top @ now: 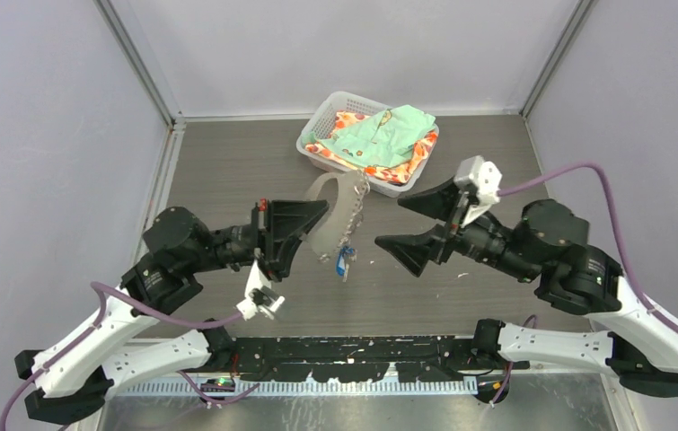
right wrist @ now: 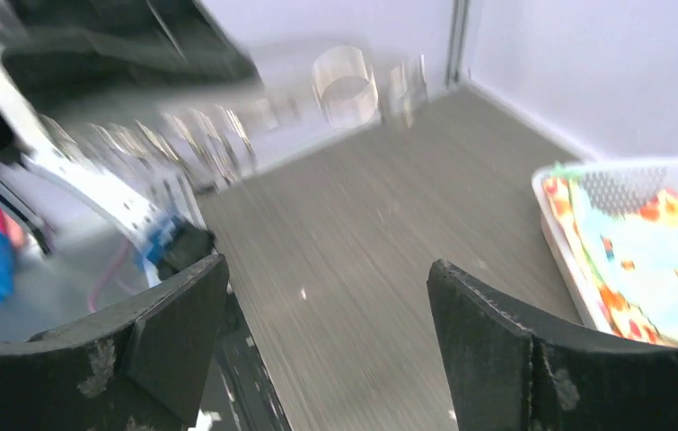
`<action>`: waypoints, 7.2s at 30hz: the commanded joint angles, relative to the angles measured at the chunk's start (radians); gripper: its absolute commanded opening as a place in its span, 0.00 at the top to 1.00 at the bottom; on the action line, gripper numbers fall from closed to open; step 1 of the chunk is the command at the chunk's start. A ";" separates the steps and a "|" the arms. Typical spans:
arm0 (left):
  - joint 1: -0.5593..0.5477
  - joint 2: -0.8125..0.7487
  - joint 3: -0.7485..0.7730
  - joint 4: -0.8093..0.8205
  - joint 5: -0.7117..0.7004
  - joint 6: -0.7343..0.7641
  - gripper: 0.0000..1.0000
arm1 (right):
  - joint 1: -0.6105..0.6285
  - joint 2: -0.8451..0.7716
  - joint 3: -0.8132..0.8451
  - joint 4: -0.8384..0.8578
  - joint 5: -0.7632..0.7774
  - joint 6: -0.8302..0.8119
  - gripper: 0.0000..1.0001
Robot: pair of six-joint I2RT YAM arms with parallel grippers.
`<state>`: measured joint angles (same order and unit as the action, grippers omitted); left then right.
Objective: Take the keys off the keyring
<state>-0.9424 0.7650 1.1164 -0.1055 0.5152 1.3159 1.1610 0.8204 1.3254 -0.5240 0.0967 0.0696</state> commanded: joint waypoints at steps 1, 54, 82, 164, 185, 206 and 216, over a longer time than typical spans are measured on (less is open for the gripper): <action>-0.053 0.021 0.007 -0.198 -0.109 0.252 1.00 | 0.000 -0.028 0.000 0.254 -0.099 0.072 0.12; -0.204 -0.009 -0.113 -0.112 -0.238 0.480 1.00 | -0.505 0.299 -0.003 0.411 -1.017 0.735 0.84; -0.069 -0.111 -0.232 0.220 -0.457 -1.547 0.00 | -0.540 0.095 -0.299 1.078 -0.367 0.743 0.99; 0.010 0.388 0.514 -0.297 -0.425 -1.470 0.99 | -0.305 0.017 -0.486 1.016 -0.294 0.463 0.39; 0.007 0.362 0.502 -0.160 -0.283 -1.656 1.00 | -0.198 0.009 -0.629 1.246 -0.133 0.099 0.30; 0.007 0.368 0.484 -0.139 -0.300 -1.695 1.00 | -0.179 0.114 -0.585 1.449 -0.102 0.043 0.50; 0.007 0.284 0.308 0.032 -0.571 -1.631 1.00 | -0.082 0.022 -0.487 1.148 -0.275 0.047 0.97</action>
<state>-0.9321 1.1263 1.4952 -0.2558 0.1226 -0.3565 1.0115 0.8951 0.7425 0.7391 -0.0708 0.1345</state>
